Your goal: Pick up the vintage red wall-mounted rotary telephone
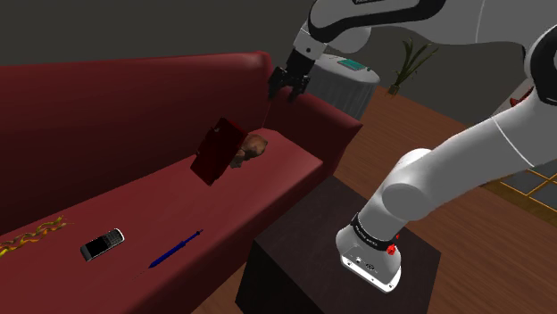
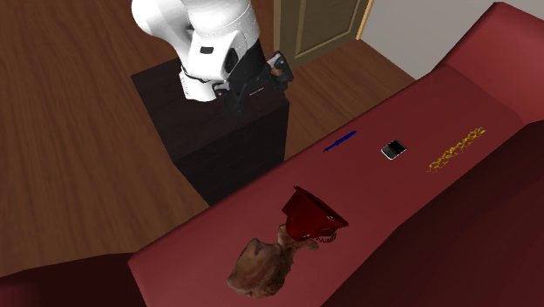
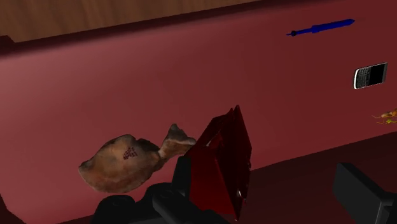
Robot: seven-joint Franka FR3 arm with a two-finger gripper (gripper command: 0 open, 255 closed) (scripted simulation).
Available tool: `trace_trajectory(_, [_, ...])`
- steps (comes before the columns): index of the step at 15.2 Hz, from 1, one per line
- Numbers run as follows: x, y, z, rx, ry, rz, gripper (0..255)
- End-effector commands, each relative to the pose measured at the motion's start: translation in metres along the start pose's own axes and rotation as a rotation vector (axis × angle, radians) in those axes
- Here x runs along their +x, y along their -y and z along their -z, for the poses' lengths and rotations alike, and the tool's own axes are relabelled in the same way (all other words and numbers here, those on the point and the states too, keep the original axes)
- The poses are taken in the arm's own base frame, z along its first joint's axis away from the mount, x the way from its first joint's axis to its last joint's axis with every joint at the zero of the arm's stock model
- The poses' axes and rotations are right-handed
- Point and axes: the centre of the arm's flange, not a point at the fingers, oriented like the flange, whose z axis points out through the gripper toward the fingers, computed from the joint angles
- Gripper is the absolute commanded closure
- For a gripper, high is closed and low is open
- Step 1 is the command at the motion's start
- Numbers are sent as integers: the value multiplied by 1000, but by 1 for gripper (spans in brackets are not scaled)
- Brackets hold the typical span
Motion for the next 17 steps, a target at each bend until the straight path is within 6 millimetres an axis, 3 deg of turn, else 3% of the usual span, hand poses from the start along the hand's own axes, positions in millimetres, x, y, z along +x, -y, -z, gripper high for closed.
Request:
trace_trajectory(1, [14,-8,-25,21,3,-15,0])
trace_trajectory(17, [117,-42,-214,196,39,-126,0])
